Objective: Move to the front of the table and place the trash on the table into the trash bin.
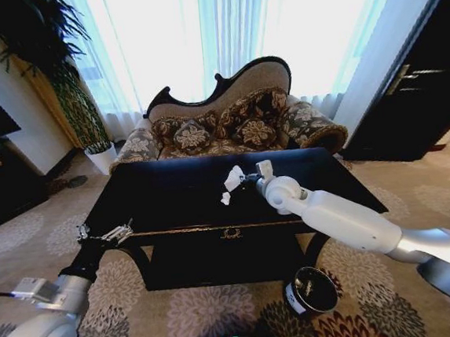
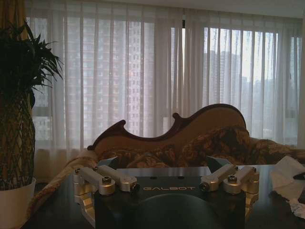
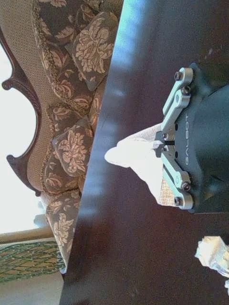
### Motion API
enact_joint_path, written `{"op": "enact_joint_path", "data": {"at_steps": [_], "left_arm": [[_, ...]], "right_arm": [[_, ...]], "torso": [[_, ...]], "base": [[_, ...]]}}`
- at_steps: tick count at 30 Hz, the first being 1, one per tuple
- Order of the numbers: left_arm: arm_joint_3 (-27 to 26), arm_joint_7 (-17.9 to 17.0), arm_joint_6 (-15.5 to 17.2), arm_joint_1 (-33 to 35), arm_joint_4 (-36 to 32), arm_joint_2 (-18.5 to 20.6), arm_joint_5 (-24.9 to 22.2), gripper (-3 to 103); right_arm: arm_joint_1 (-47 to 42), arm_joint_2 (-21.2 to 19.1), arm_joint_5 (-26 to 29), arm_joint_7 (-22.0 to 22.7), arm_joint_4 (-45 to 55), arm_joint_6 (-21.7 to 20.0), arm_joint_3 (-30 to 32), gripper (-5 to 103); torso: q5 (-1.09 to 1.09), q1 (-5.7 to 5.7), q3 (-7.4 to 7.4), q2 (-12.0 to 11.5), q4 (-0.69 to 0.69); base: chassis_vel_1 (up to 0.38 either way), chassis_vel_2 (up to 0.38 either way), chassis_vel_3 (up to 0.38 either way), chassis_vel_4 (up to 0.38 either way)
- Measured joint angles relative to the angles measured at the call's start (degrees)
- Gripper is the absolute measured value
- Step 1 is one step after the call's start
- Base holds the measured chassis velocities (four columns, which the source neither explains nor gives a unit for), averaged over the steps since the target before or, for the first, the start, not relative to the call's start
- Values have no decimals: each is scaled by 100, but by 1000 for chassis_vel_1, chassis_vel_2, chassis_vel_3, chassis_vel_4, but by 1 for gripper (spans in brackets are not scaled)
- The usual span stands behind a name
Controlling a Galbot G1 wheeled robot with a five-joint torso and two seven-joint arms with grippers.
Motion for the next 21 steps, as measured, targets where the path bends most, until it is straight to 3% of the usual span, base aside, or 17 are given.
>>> {"op": "enact_joint_path", "data": {"at_steps": [12,17,21], "left_arm": [[0,0,0,0,0,0,0,100],[0,0,0,0,0,0,0,100],[0,0,0,0,0,0,0,100]], "right_arm": [[-587,-659,-72,-284,341,76,971,0],[-1687,-1131,-286,-638,758,211,1991,0],[-2809,-1466,-757,-1042,1185,450,3203,0]], "torso": [[0,0,0,0,0],[2,0,0,0,-1],[-2,0,-1,0,0]], "base": [[0,0,0,0],[0,0,0,0],[0,0,0,0]]}}
